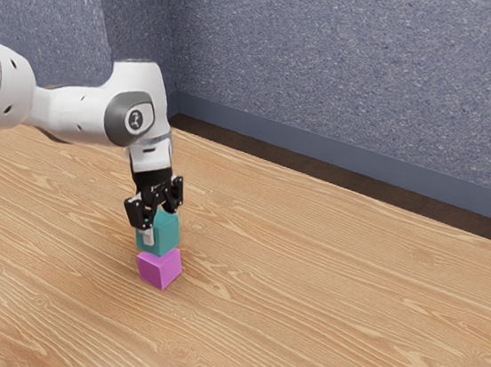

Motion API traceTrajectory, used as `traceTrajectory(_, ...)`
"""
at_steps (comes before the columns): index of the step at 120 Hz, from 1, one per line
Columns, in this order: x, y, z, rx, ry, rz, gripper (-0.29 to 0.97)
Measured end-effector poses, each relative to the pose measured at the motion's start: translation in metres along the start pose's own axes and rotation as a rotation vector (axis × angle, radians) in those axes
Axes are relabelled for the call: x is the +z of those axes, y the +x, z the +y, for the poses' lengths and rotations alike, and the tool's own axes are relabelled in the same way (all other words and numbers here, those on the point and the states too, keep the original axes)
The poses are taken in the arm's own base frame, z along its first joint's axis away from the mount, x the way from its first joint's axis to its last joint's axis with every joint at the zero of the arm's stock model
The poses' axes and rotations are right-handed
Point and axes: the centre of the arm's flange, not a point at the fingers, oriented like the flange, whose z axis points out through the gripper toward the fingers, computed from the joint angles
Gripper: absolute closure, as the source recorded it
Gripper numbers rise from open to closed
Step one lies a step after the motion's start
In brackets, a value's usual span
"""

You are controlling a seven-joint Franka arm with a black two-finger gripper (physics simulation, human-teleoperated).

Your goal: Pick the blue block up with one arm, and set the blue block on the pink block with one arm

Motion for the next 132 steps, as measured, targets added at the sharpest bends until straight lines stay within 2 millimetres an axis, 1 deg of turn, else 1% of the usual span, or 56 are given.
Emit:
traceTrajectory(8, 0.001, 0.0, 0.0, 0.004, -0.002, 0.001, 0.29)
traceTrajectory(37, 0.003, 0.002, 0.001, 0.021, -0.01, 0.007, 0.11)
traceTrajectory(61, 0.005, 0.002, 0.001, 0.028, -0.014, 0.011, 0.04)
traceTrajectory(68, 0.002, 0.003, 0.002, 0.031, -0.01, 0.012, 0.03)
traceTrajectory(78, -0.008, 0.005, 0.005, 0.038, 0.003, 0.014, 0.02)
traceTrajectory(93, -0.048, 0.013, 0.018, 0.057, 0.05, 0.022, 0.01)
traceTrajectory(108, -0.076, 0.016, 0.025, 0.064, 0.064, 0.006, 0.01)
traceTrajectory(111, -0.086, 0.015, 0.025, 0.064, 0.069, -0.014, 0.01)
traceTrajectory(123, -0.14, 0.019, 0.024, 0.038, 0.082, -0.112, 0.0)
traceTrajectory(132, -0.171, 0.026, 0.029, -0.011, 0.077, -0.157, 0.0)
